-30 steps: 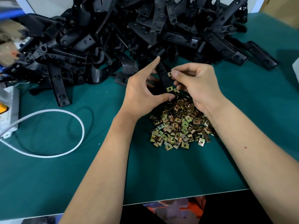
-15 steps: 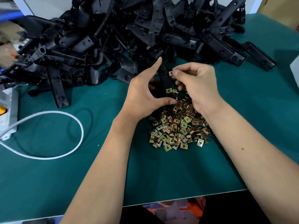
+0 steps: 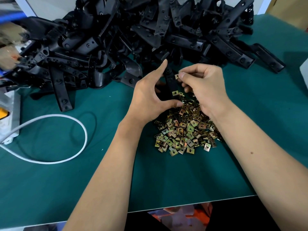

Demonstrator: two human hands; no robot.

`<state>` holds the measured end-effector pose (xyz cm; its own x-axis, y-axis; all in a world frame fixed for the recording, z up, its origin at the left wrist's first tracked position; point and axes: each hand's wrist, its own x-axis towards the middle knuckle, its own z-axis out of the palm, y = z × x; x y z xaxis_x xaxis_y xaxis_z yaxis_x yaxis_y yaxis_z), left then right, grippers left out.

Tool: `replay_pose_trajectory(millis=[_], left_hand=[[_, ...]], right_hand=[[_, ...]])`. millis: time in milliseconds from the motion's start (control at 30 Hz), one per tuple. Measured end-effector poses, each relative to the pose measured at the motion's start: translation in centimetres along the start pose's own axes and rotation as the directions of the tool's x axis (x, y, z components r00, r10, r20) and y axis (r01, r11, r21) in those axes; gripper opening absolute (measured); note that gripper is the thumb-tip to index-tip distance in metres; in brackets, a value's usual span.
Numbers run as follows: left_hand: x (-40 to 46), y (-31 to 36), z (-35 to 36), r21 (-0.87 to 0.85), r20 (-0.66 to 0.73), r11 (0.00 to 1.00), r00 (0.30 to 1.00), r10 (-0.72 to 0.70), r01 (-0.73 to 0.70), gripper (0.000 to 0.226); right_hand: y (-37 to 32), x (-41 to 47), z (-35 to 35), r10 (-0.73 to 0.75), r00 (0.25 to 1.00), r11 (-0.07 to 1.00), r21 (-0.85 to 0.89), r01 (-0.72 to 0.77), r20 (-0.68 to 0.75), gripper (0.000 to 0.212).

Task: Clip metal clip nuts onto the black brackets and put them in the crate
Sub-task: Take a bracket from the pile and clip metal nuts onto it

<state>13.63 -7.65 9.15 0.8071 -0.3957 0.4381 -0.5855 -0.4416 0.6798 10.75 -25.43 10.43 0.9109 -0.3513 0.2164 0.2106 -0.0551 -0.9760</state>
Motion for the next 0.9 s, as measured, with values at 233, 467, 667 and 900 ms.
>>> replay_pose_trajectory(millis=[233,467,667,900], left_hand=[[0.04,-0.05,0.12,0.017,-0.004,1.0,1.0,0.011,-0.011,0.119],[0.17,0.31,0.29,0.057,-0.008,0.997,0.999,0.05,-0.05,0.121],[0.36,0.48,0.34,0.069,0.001,0.996,0.998,0.063,-0.063,0.122],[0.51,0.31,0.41,0.079,-0.002,0.996,0.999,0.037,-0.036,0.12]], right_hand=[[0.2,0.01,0.09,-0.016,1.0,0.999,-0.042,0.017,0.015,0.008],[0.26,-0.05,0.02,-0.023,0.999,0.998,-0.064,0.024,0.022,0.006],[0.09,-0.09,0.03,-0.055,0.997,0.993,-0.105,0.06,0.054,0.005],[0.14,-0.33,0.54,-0.003,1.0,0.997,-0.074,0.005,0.025,0.005]])
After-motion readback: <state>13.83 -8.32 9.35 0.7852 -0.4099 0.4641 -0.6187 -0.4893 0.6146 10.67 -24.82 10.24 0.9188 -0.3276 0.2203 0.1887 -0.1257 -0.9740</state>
